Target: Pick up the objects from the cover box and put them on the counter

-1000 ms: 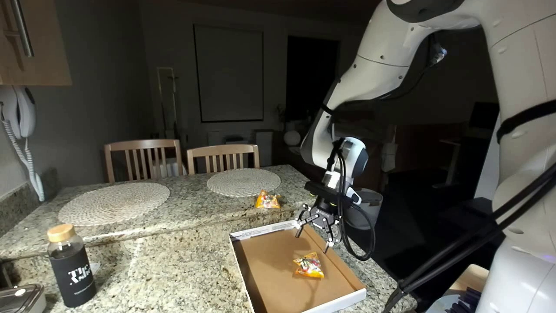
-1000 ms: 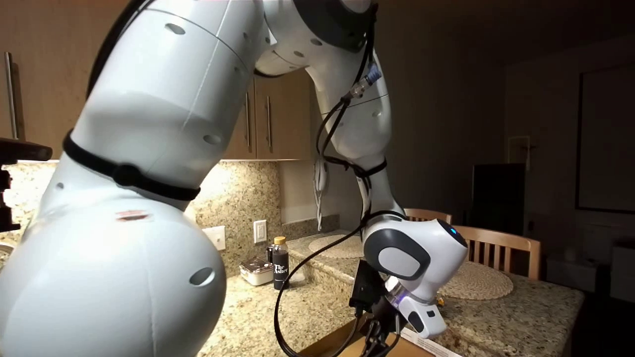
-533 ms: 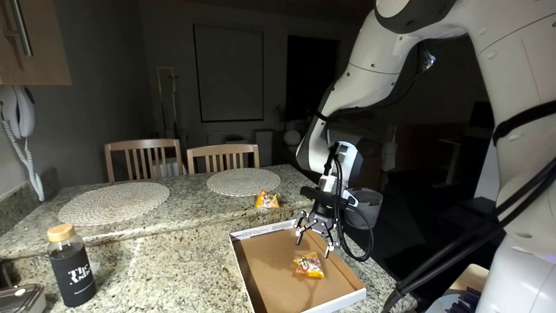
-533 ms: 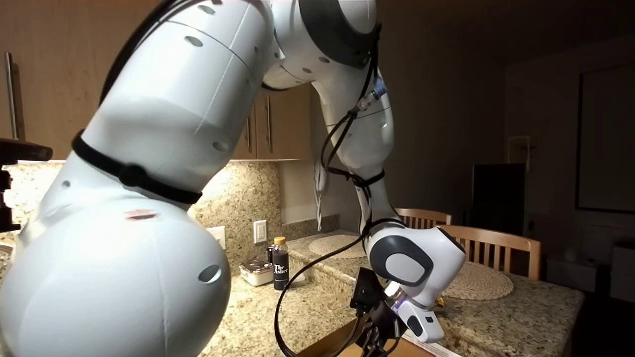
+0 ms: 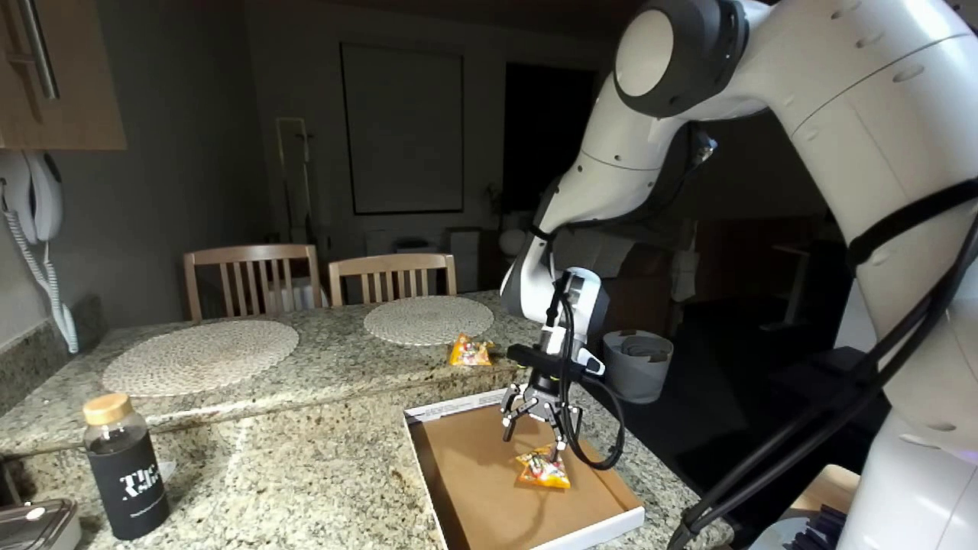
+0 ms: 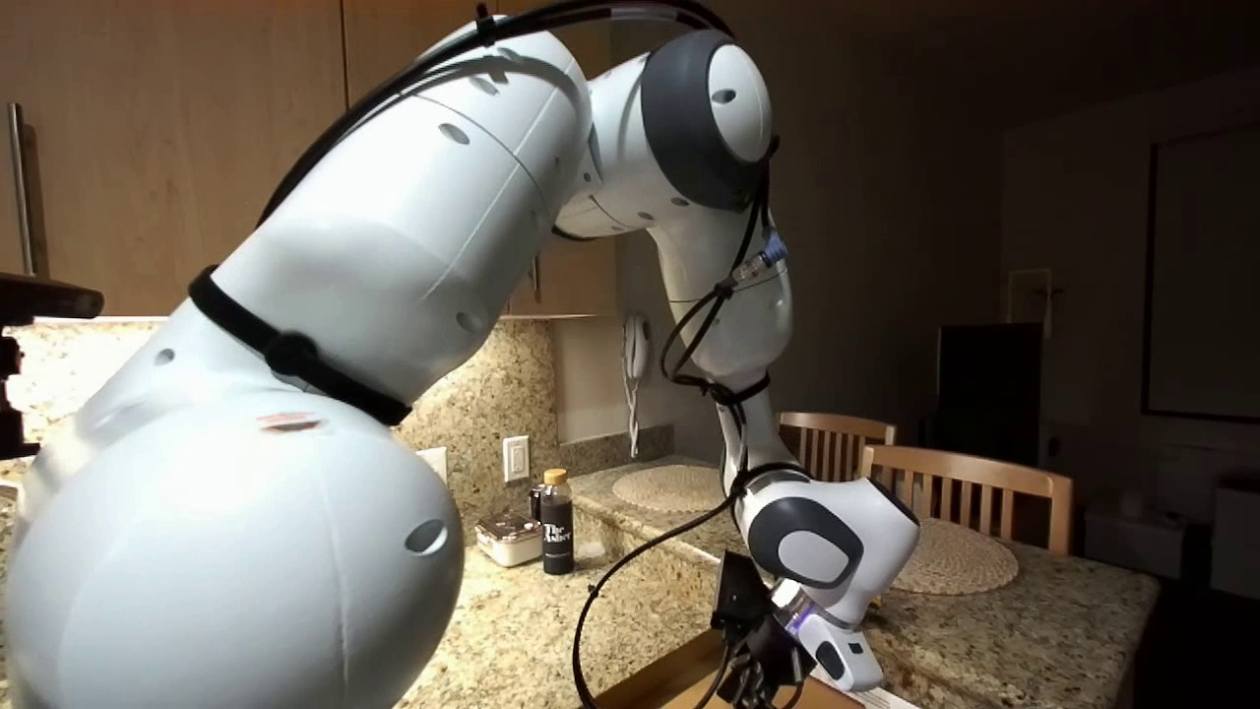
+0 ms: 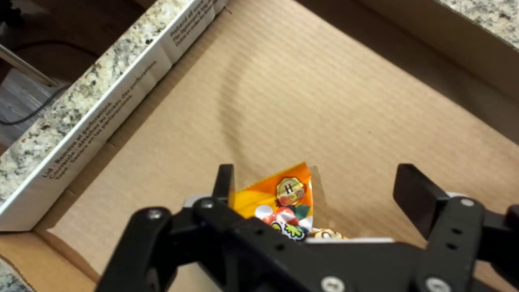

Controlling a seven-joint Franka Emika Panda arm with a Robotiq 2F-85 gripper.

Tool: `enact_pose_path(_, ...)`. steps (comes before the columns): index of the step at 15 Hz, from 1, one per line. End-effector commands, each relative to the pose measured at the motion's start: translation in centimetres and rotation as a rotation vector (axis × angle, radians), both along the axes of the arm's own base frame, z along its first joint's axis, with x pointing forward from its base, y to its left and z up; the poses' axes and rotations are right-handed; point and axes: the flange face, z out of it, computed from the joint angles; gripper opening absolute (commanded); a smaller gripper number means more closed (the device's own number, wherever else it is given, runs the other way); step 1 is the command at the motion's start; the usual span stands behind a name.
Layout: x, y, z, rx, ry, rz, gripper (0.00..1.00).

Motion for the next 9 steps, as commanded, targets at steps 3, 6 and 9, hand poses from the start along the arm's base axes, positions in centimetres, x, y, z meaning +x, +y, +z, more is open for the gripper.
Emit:
enact_pose_path(3,1.9,-0.2,-2.7,-0.035,0.065,-0.023,0.98)
enact_pose_path(6,2.6,-1.0,-3.9,-0.037,0.09,-0.047,0.75)
enact_pose_path(9,3.1,-1.7,-4.8,-0.04,0.119,-0.066,0.55)
